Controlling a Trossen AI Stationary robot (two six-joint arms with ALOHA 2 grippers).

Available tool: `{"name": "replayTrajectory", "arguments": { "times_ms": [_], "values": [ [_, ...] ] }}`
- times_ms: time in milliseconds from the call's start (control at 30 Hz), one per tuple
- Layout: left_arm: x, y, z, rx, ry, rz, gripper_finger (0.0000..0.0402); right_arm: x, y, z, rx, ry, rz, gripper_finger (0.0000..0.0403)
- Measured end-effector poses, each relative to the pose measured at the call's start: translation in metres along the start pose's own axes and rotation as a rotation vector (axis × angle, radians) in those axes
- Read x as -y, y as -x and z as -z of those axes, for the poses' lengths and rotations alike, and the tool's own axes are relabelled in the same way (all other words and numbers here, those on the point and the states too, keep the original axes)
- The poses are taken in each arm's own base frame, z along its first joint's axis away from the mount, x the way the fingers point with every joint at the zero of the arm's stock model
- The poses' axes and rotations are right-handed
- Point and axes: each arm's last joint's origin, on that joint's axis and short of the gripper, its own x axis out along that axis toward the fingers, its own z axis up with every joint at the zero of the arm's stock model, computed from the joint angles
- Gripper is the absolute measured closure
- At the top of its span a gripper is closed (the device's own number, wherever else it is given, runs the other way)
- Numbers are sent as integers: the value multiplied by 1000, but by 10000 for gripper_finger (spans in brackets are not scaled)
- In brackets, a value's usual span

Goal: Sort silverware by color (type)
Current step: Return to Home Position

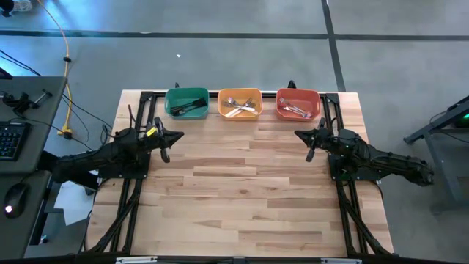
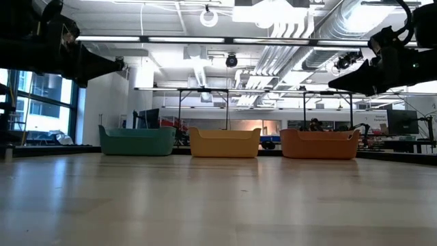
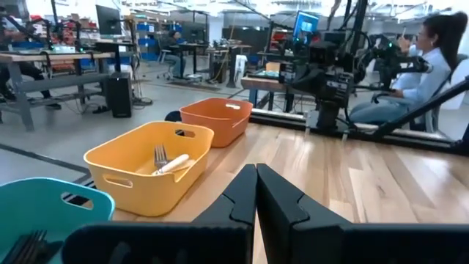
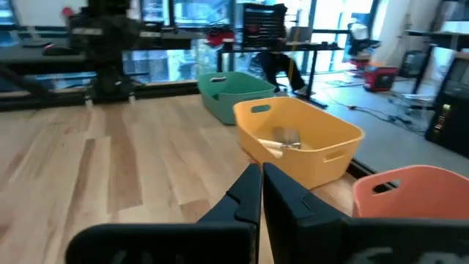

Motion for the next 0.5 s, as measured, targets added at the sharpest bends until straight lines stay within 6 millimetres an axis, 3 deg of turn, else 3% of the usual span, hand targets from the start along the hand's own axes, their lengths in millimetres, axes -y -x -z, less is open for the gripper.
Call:
{"name": "replayTrajectory", "arguments": {
  "times_ms": [167,500],
  "values": [
    [0,0,0,-7,3,0,401,2,0,-1,6,37,82,403],
    [1,-6,9,-107,23,20,401,3,0,-1,4,55,86,403]
  ]
}}
